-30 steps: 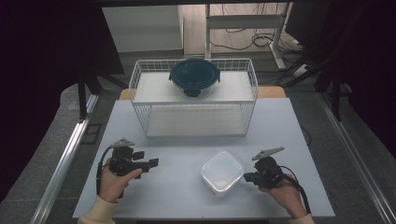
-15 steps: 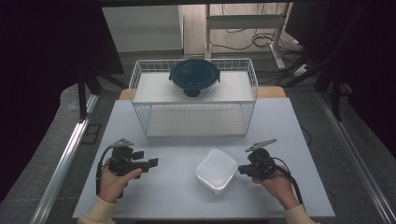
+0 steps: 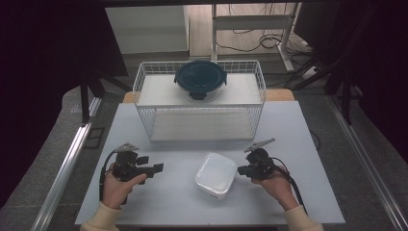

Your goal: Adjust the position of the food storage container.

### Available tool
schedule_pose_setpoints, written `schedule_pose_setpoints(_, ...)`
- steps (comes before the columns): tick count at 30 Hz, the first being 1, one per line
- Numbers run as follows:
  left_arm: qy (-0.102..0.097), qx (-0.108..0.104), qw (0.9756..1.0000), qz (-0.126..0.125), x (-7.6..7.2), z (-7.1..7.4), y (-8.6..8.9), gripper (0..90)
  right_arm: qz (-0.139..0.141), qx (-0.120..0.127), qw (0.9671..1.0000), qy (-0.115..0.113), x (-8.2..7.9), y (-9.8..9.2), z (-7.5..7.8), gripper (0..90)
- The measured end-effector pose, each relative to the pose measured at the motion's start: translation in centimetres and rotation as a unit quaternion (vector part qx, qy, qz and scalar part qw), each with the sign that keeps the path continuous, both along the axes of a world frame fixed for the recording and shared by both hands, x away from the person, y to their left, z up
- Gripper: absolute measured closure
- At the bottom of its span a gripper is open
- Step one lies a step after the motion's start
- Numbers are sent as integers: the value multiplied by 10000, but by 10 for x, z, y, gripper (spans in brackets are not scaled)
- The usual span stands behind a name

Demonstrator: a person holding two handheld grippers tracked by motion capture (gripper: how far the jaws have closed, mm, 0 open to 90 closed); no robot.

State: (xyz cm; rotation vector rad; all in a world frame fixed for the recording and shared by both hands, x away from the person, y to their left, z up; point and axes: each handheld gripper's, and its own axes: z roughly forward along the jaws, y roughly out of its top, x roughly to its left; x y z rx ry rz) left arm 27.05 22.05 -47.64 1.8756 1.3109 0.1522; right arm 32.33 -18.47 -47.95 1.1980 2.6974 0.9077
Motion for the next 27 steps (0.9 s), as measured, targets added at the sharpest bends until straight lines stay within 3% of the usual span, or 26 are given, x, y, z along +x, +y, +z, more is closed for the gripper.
schedule_pose_setpoints(14, -6, 19, 10000, -9, 0, 0, 0, 244, 269, -9, 9996, -22, 3, 35, -2, 897)
schedule_pose_setpoints(27, 14, 15, 10000, -3, 0, -1, 1, 244, 415, -15, 9991, -22, 1, 45, -3, 897)
